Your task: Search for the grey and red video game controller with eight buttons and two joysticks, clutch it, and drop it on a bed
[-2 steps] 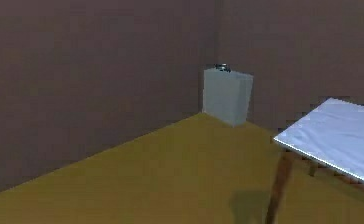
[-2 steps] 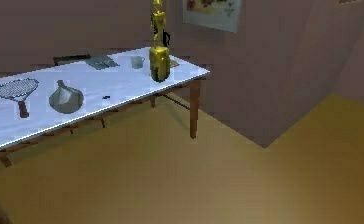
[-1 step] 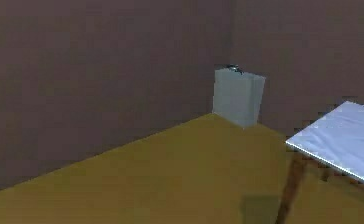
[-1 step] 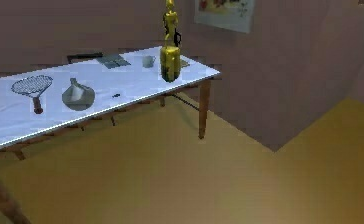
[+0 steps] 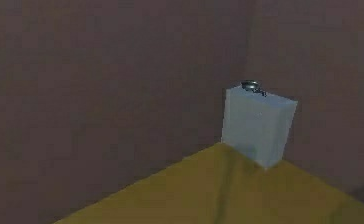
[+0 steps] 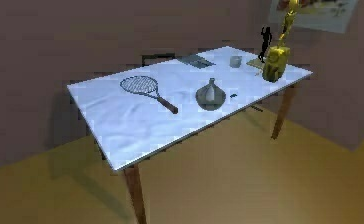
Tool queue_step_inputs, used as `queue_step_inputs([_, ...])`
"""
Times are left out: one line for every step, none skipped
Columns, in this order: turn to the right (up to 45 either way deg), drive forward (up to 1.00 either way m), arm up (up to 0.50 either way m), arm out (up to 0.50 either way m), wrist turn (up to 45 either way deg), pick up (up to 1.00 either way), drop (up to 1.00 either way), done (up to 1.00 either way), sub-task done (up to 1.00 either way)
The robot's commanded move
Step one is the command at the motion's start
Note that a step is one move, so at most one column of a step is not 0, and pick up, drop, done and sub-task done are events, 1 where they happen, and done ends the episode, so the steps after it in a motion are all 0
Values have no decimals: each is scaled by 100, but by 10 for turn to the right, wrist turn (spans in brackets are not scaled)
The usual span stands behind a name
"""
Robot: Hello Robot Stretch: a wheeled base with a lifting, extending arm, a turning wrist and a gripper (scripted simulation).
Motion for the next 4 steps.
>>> queue_step_inputs([270,0,0,0,0,0,0,0,0])
queue_step_inputs([0,100,0,0,0,0,0,0,0])
queue_step_inputs([90,0,0,0,0,0,0,0,0])
queue_step_inputs([0,25,0,0,0,0,0,0,0])
